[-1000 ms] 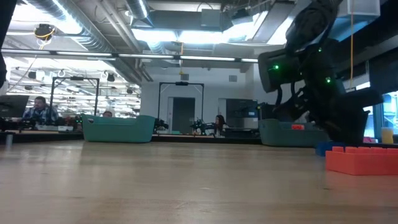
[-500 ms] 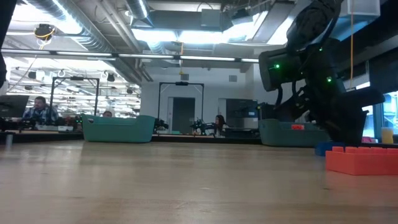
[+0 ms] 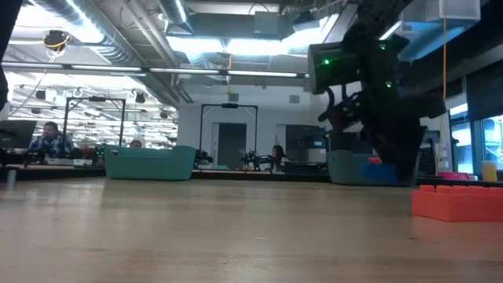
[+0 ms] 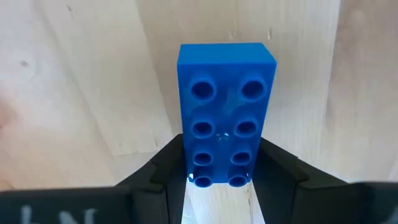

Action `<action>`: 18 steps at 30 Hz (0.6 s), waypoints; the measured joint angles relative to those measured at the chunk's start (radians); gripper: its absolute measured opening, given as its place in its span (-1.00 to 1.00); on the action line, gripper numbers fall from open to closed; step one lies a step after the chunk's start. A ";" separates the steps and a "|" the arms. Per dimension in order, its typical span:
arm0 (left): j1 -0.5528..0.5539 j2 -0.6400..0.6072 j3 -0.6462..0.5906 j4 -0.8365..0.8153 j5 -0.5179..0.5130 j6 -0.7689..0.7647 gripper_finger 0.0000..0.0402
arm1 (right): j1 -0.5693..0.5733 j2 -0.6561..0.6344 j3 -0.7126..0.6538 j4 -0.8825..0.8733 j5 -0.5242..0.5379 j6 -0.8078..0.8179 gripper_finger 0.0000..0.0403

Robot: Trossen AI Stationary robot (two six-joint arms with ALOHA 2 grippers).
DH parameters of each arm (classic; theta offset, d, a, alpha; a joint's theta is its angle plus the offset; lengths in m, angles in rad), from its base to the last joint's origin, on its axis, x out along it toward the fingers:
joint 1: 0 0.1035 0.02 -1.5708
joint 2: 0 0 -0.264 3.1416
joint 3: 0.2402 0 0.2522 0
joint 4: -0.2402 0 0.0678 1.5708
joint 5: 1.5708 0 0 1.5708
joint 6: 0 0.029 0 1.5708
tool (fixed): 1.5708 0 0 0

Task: Sort & place blocks by color
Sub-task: Put the blue game piece into the green bin

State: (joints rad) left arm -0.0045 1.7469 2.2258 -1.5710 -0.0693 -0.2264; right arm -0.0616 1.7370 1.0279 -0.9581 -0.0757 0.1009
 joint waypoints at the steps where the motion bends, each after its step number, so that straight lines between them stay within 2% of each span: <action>1: 0.003 0.004 -0.003 0.001 0.000 -0.001 -0.46 | 0.000 0.000 0.008 -0.002 0.000 -0.002 -0.30; 6: 0.006 0.023 -0.075 0.001 0.001 0.012 -0.34 | 0.000 -0.002 0.055 -0.017 0.000 -0.017 -0.30; 12: -0.008 0.021 -0.233 0.014 -0.013 0.321 -0.32 | 0.002 -0.002 0.160 -0.150 -0.002 -0.070 -0.30; 15: -0.021 0.022 -0.309 0.039 -0.072 0.393 -0.32 | 0.010 -0.003 0.236 -0.240 -0.002 -0.109 -0.30; 18: -0.030 0.021 -0.381 0.139 -0.090 0.438 -0.32 | 0.028 -0.003 0.324 -0.324 -0.005 -0.142 -0.30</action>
State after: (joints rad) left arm -0.0350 1.7680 1.8451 -1.4317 -0.1594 0.2114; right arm -0.0340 1.7336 1.3515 -1.2825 -0.0805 -0.0414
